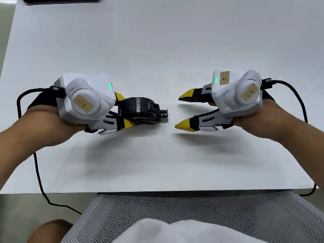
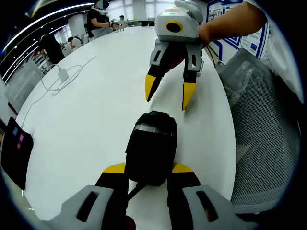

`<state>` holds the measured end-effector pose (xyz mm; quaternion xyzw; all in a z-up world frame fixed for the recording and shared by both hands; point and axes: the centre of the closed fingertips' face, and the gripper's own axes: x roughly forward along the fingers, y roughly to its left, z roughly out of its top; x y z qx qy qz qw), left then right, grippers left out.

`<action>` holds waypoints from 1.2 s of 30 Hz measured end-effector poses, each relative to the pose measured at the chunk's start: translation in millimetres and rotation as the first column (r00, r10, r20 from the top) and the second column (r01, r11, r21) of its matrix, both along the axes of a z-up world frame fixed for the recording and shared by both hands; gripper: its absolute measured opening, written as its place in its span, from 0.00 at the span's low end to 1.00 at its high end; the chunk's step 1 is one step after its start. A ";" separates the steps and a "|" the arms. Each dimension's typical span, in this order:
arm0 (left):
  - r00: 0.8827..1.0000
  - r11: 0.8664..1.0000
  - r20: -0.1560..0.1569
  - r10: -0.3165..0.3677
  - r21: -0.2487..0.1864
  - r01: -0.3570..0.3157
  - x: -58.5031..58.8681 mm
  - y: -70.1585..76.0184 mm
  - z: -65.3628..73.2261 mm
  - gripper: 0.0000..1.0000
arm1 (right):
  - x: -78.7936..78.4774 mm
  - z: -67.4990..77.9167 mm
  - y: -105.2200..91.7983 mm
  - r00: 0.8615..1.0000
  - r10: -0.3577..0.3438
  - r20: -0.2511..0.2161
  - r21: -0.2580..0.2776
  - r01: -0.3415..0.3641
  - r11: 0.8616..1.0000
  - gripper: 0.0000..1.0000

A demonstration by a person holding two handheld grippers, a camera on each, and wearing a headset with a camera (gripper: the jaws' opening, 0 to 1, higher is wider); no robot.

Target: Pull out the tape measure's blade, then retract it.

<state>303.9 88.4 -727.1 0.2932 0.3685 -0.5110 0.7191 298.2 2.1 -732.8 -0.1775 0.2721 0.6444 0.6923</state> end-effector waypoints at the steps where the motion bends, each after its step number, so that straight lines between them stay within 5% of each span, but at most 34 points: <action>1: 1.000 1.000 -0.001 0.001 -0.001 -0.001 0.0 0.0 0.0 0.26 | 0.1 -1.0 0.8 1.000 0.003 0.001 -0.001 -0.003 1.000 0.35; 36: 1.000 1.000 -0.016 -0.007 0.008 0.007 -0.3 -0.7 -0.3 0.26 | -3.4 -12.6 30.0 0.997 0.074 0.014 0.020 -0.074 0.997 0.13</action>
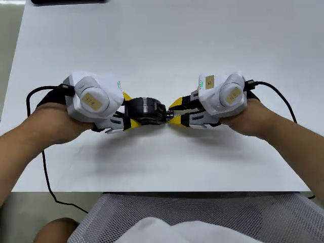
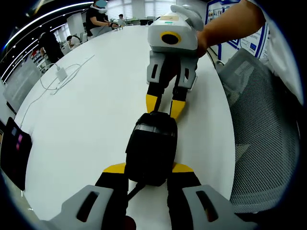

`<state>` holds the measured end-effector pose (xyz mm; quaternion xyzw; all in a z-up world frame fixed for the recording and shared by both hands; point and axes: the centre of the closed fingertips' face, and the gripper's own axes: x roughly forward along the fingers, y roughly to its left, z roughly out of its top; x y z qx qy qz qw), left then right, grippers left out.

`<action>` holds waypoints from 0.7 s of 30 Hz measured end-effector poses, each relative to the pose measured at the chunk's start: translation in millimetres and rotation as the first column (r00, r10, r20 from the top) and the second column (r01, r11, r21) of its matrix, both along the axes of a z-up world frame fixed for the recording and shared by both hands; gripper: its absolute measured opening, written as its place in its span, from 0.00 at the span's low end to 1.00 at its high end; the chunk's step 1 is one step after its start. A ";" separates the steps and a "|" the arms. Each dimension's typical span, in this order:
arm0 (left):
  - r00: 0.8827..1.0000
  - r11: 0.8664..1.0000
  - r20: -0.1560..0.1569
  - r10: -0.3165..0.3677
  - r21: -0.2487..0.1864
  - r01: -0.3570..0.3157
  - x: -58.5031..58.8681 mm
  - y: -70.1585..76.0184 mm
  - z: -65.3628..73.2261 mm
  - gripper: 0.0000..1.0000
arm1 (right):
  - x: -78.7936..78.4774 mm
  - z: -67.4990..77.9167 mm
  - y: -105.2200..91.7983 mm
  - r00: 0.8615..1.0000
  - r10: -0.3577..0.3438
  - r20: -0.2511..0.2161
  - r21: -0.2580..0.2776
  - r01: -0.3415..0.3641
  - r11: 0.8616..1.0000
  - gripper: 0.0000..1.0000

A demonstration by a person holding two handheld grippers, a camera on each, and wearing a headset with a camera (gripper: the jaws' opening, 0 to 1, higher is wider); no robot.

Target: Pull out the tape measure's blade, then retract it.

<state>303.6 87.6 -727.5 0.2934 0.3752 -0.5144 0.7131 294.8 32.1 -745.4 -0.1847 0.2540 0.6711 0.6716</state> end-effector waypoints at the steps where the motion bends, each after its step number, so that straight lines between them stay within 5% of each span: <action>1: 1.000 1.000 0.000 -0.001 0.001 0.001 -0.1 0.0 0.0 0.26 | -0.3 -0.8 0.5 1.000 0.003 0.001 -0.001 -0.003 1.000 0.13; 21: 1.000 1.000 0.010 0.004 0.005 -0.004 -0.6 1.0 -0.4 0.26 | 2.6 -4.4 -1.2 1.000 0.009 0.017 -0.003 -0.009 1.000 0.11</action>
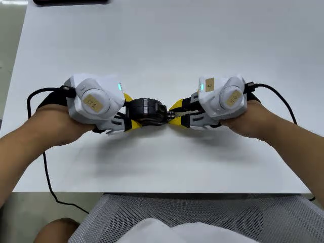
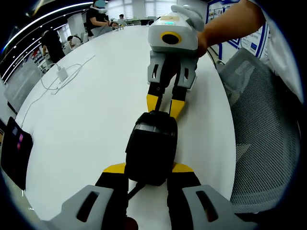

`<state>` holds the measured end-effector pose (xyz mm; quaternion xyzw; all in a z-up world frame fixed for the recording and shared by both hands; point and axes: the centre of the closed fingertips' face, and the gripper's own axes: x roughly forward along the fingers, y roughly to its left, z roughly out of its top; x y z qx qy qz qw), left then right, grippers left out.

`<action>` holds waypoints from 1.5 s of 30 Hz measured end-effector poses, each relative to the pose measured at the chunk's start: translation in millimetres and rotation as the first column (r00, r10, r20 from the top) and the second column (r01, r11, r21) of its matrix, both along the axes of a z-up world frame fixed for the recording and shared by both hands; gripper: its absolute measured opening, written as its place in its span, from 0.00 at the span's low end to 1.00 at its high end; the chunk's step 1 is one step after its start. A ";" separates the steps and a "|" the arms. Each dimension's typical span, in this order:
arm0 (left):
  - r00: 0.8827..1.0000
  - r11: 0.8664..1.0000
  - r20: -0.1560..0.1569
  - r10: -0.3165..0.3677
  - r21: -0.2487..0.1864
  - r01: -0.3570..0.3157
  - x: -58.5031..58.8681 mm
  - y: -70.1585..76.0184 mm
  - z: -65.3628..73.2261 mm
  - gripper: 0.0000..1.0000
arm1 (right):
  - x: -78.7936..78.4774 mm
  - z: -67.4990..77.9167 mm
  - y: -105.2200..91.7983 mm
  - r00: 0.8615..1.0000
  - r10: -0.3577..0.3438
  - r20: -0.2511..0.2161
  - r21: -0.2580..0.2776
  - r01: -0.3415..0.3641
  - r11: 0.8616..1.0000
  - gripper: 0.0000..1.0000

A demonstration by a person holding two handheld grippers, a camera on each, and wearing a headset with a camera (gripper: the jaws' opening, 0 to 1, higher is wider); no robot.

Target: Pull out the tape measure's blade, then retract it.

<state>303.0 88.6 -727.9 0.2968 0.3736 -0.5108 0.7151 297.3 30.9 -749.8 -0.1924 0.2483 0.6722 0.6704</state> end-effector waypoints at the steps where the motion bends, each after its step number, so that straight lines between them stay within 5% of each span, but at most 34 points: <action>1: 1.000 1.000 -0.001 0.001 0.000 -0.001 0.1 -0.1 0.0 0.26 | 0.0 -0.1 -0.3 1.000 0.000 0.001 -0.002 0.000 1.000 0.11; 45: 1.000 1.000 0.010 -0.023 0.009 0.022 0.3 0.4 -0.2 0.25 | -1.6 4.3 -20.7 1.000 0.007 0.011 -0.041 -0.007 0.999 0.10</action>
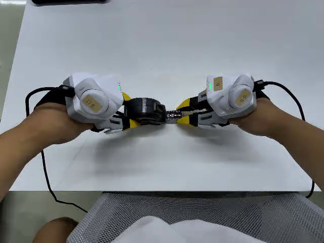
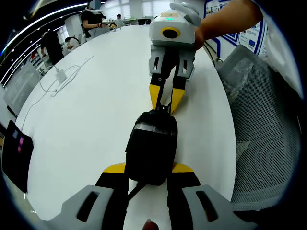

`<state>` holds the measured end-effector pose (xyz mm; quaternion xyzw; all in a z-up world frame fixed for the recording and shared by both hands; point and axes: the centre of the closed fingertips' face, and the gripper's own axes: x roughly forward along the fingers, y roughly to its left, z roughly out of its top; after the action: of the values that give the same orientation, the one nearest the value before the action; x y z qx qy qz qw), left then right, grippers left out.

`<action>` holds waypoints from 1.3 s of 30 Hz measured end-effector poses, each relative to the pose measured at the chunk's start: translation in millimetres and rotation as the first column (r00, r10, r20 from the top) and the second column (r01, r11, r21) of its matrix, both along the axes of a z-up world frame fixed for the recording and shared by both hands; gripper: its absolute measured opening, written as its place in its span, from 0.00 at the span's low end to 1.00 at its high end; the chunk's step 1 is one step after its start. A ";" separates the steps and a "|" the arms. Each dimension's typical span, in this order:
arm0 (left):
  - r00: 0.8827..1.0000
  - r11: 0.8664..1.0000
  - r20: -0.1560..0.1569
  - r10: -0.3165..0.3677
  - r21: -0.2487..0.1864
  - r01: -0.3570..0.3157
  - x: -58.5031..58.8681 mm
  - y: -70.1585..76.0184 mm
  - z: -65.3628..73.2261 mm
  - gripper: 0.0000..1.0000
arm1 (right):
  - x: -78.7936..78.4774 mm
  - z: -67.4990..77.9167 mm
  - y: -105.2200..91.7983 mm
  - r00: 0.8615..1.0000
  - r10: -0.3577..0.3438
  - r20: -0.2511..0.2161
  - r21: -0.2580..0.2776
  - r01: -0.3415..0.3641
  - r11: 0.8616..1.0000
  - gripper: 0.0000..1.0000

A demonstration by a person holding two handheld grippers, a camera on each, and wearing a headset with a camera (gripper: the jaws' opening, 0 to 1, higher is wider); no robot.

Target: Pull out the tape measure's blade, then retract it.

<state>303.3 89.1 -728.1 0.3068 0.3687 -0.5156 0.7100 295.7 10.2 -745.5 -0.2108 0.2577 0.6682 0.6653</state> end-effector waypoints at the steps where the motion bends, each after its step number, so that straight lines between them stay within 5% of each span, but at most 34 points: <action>1: 1.000 1.000 0.000 0.000 0.000 0.000 0.0 -0.1 0.0 0.25 | 0.0 -0.3 -0.7 1.000 -0.001 -0.001 -0.001 0.001 1.000 0.10; 39: 1.000 1.000 0.001 0.001 -0.004 -0.001 0.0 -0.4 0.0 0.26 | 1.4 -1.2 -42.4 1.000 -0.008 0.013 -0.043 0.009 0.999 0.10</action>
<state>303.4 88.6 -728.1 0.3053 0.3674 -0.5160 0.7110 297.1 -32.3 -746.7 -0.2282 0.2686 0.6583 0.6652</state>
